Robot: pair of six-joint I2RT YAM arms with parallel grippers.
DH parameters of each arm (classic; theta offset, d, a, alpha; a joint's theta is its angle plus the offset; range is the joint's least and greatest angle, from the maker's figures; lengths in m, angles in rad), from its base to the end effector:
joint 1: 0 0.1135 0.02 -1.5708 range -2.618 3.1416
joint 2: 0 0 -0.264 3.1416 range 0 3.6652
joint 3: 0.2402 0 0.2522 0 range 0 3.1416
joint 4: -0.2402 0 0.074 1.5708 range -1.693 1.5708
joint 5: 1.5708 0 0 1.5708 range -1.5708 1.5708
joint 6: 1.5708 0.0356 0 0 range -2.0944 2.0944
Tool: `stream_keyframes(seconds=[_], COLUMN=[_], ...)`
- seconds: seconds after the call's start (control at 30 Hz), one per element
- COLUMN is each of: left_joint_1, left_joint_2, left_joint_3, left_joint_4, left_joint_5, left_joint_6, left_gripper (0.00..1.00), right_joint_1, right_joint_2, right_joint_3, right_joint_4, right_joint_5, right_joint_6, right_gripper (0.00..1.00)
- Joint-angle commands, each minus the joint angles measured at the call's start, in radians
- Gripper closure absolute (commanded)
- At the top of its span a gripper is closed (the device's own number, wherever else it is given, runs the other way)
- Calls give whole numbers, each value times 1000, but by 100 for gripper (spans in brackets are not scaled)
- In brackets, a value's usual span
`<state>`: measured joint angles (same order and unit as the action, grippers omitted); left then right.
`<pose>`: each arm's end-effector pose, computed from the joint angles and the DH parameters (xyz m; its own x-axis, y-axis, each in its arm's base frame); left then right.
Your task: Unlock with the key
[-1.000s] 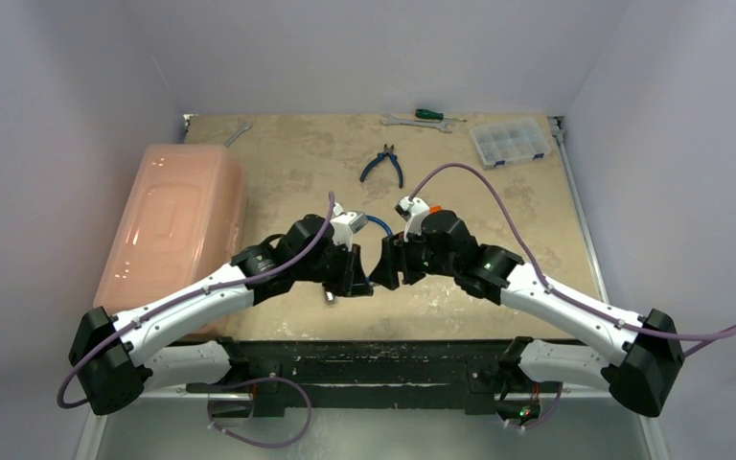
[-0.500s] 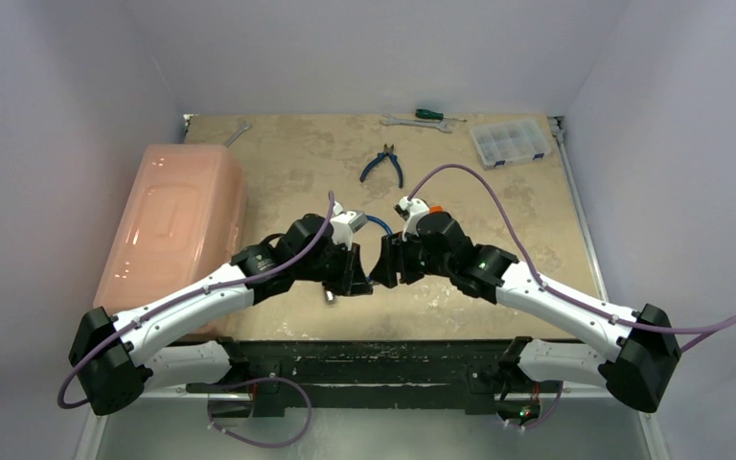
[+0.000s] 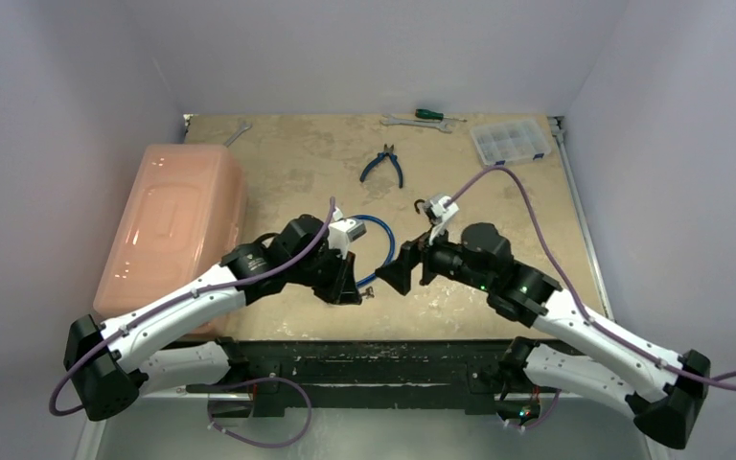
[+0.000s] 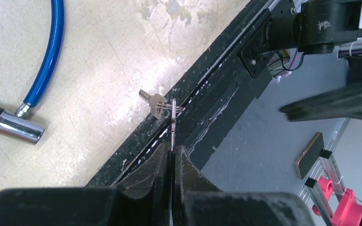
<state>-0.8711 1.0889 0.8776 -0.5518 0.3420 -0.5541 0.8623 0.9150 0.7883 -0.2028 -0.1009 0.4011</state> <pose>0.1373 -0.1817 0.2804 -0.8399 0.2280 -0.4926 0.5114 0.6365 -0.5774 0.1360 0.1642 0.3159 -0.5130 -0.0017 -0.8584 -0.6704 0.6253 0.3994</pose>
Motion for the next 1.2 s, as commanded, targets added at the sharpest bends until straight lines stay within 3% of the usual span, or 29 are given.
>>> stream_keyframes(seconds=[0.0, 0.23, 0.3, 0.53, 0.97, 1.17], left_joint_1=[1, 1, 1, 1, 1, 1], left_joint_2=[-30, -32, -24, -19, -36, -45], left_joint_3=[81, 167, 198, 253, 215, 197], left_joint_4=[-89, -220, -259, -281, -230, -209], left_joint_5=[63, 143, 140, 165, 184, 192], left_joint_6=[101, 208, 221, 216, 188, 175], left_gripper=[100, 100, 100, 100, 100, 100], right_joint_1=[-3, -2, -2, -2, 0, 0], right_joint_2=[-116, -59, -24, 30, 84, 113], right_joint_3=[-79, -41, -31, -60, -67, -66], right_joint_4=[153, 211, 204, 227, 287, 293], right_joint_5=[-147, -529, -578, -576, -539, -552], right_joint_6=[-113, -165, -178, -170, -145, -142], right_gripper=[1, 1, 2, 7, 16, 28])
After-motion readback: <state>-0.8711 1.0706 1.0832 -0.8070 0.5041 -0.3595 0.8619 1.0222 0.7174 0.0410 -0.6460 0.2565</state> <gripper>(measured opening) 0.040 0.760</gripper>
